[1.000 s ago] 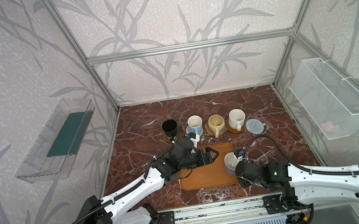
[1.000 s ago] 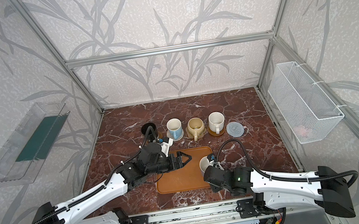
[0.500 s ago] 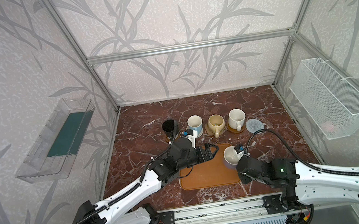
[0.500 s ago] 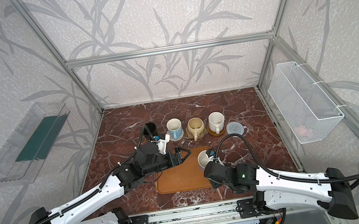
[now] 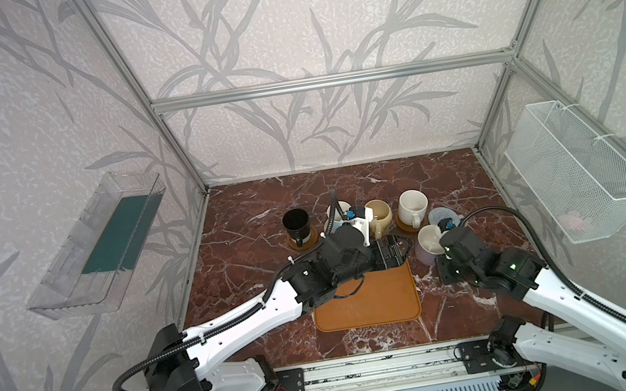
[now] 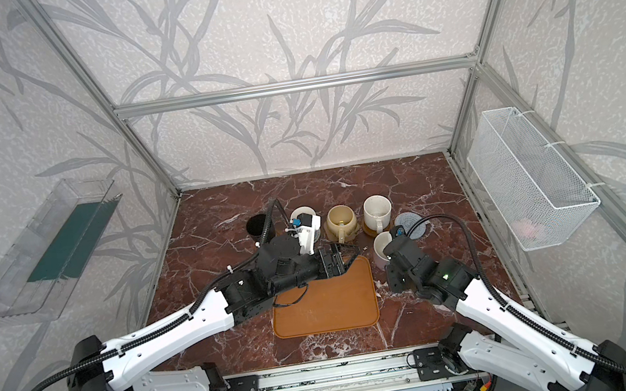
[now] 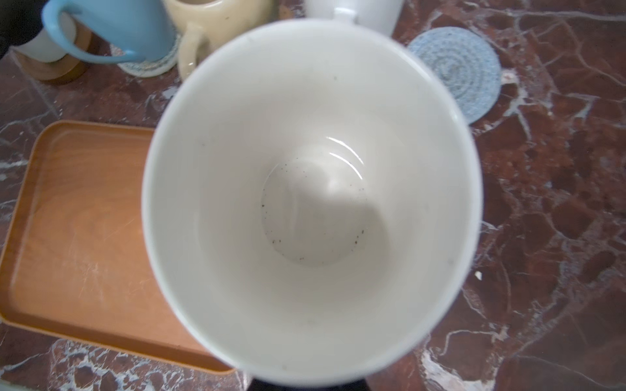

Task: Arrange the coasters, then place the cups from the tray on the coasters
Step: 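Carry the lavender mug onto the grey woven coaster with right gripper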

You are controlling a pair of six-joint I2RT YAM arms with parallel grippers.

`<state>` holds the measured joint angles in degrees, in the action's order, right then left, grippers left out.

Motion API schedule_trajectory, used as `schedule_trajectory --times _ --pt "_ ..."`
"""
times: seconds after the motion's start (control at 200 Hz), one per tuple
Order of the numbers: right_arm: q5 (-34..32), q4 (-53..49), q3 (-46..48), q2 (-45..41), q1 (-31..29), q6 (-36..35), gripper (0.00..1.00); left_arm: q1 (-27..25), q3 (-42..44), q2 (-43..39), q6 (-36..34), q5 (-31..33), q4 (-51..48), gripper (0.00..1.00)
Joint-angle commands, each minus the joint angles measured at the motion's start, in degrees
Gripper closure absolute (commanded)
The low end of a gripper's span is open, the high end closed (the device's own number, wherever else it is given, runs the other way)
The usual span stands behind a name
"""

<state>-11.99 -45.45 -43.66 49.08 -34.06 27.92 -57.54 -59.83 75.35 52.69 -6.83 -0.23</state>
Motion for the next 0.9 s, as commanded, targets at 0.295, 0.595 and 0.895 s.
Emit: schedule_trajectory --times 0.295,0.595,0.895 --pt "4.32 9.29 -5.47 11.34 17.14 -7.44 1.00 1.51 -11.81 11.83 -2.59 1.59 -1.17 0.02" --pt "2.99 14.94 -9.37 20.69 24.55 -11.03 1.00 4.33 -17.80 17.58 -5.47 -0.99 -4.98 0.03" --pt "1.44 18.53 -15.98 32.24 27.81 -16.80 1.00 6.56 -26.60 24.65 -7.67 -3.82 -9.02 0.04"
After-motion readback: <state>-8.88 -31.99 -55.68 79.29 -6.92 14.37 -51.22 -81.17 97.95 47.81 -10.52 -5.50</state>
